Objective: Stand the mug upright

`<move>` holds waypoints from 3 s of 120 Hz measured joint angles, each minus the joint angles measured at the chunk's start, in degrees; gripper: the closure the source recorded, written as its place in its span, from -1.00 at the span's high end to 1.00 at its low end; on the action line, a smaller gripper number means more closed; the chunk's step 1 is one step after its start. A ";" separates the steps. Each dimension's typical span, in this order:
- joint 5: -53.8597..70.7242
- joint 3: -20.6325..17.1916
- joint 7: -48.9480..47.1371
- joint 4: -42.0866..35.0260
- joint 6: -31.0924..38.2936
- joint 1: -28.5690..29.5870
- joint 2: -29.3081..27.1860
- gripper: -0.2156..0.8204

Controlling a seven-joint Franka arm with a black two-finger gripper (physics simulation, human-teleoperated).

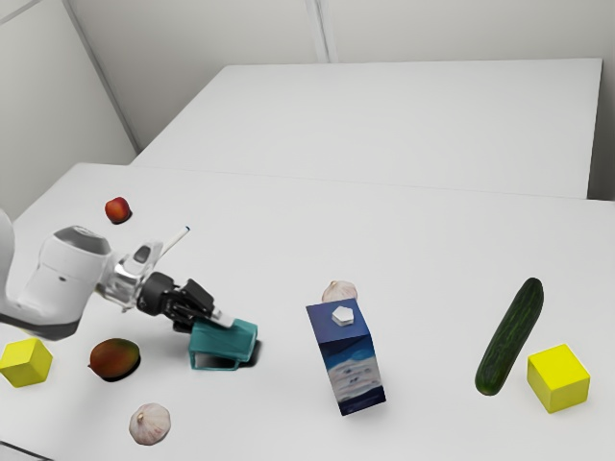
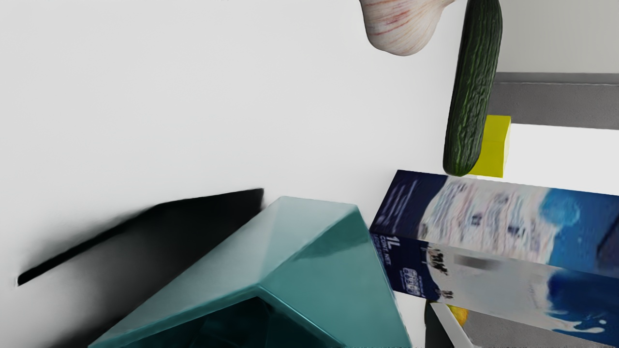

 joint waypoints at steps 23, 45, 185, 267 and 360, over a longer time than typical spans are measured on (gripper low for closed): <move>-0.03 -0.06 1.90 0.13 0.05 -0.85 -1.80 -0.83; 0.58 -1.26 2.98 0.84 0.30 1.37 -4.21 -0.88; 64.77 -24.39 -26.93 7.70 23.75 2.08 -2.29 -0.88; 59.27 -24.11 -31.90 23.10 13.53 2.89 -7.72 0.50; 56.04 -18.13 -34.04 51.81 -7.58 0.41 4.91 0.58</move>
